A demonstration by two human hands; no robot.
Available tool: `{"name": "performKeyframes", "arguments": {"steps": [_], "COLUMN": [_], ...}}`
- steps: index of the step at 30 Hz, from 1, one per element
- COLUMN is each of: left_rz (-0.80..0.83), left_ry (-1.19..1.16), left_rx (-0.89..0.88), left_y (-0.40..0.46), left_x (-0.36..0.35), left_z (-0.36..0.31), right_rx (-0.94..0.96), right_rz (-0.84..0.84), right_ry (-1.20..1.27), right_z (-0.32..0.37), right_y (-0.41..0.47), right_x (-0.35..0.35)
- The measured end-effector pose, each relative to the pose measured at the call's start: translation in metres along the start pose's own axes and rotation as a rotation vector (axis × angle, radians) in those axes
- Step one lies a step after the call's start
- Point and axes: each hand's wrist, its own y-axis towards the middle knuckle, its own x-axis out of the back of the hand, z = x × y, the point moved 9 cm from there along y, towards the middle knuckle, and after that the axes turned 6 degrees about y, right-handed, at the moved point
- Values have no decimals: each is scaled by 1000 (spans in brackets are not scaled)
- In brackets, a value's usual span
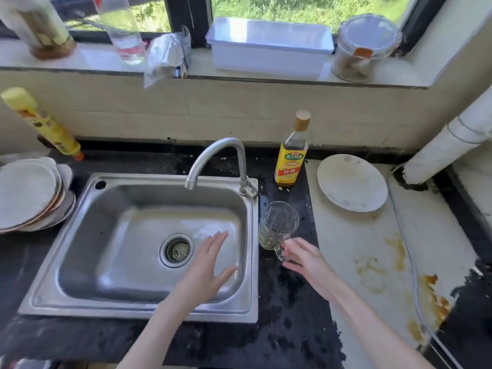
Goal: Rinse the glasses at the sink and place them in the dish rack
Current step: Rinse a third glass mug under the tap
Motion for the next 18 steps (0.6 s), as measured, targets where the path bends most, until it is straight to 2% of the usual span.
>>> {"name": "performKeyframes", "arguments": {"steps": [5,8,15,18], "left_rz": [47,66,-31,-62], "left_ry": [-127,-326,-426,-466], "left_rx": [-47,-54,-62,-20], "left_y": [22,31,40,46], "left_x": [30,41,57,56], "left_z": [23,38,80,91], "right_rx": [27,27,3,19], "right_rz": [149,195,216,160], "right_ry": [-172,-224,-221,-282], "right_z": [7,8,-2,9], "right_y": [3,9,24,36], "right_x": [-86,-123,-153,-149]}}
